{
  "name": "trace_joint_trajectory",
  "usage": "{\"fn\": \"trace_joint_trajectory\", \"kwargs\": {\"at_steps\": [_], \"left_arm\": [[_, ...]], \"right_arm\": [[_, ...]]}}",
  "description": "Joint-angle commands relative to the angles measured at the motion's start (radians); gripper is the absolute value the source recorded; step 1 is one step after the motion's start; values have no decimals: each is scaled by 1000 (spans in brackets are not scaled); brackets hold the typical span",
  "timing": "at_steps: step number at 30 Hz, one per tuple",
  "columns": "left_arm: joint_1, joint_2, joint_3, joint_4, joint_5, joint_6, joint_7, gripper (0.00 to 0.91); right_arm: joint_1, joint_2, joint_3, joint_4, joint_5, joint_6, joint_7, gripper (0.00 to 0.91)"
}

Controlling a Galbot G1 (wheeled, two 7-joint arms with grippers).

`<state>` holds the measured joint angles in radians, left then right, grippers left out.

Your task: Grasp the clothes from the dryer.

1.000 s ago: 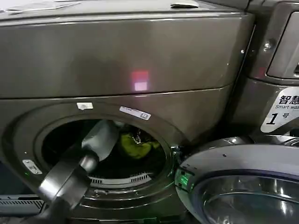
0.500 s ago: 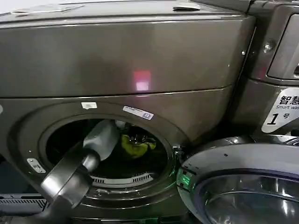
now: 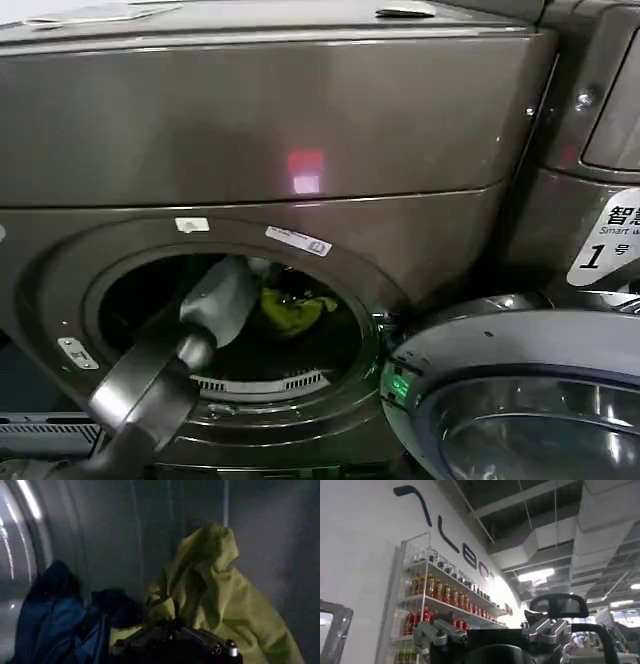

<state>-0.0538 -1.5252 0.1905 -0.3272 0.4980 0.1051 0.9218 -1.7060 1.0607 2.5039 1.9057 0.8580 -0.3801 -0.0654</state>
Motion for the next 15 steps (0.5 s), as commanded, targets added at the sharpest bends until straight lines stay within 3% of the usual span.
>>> {"fn": "trace_joint_trajectory", "kwargs": {"at_steps": [1, 8, 15], "left_arm": [[87, 40, -291, -195, -85, 31, -126, 0], [307, 95, -420, -546, -287, 54, -322, 0], [552, 54, -606, -835, -424, 48, -541, 0]], "right_arm": [[2, 0, -3, -1, 0, -1, 1, 907], [4, -6, -9, 2, -3, 1, 3, 907], [5, -4, -15, 9, -1, 8, -3, 907]]}}
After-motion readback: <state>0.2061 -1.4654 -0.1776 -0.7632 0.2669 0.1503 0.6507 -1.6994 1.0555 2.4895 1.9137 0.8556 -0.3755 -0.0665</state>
